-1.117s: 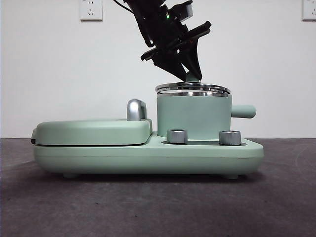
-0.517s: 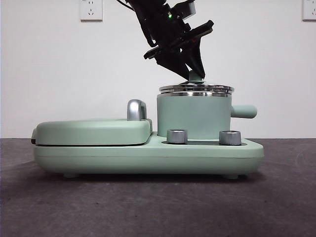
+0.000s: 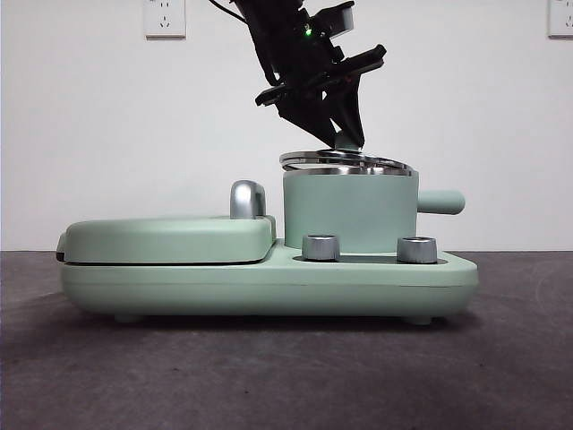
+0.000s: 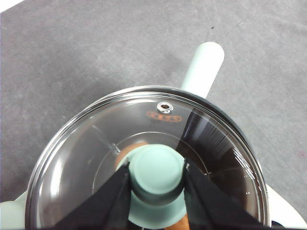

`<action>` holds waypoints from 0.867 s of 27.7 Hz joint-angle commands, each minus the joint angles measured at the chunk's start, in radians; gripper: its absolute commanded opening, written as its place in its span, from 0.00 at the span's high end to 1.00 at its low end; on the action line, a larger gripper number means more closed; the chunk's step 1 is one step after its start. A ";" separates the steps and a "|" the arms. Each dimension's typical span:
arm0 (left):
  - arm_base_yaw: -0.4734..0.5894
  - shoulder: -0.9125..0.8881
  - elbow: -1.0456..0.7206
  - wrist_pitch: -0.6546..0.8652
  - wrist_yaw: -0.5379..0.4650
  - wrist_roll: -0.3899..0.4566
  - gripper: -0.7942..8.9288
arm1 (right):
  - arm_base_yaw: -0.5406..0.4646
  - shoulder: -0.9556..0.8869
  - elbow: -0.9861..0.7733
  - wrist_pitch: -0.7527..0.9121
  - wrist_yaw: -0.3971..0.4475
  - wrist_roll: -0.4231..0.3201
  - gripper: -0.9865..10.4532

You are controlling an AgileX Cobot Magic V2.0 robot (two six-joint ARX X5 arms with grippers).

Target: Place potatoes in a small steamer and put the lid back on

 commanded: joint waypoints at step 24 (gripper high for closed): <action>-0.010 0.006 0.023 0.039 0.031 0.000 0.90 | 0.007 0.002 0.007 0.011 0.004 0.006 0.51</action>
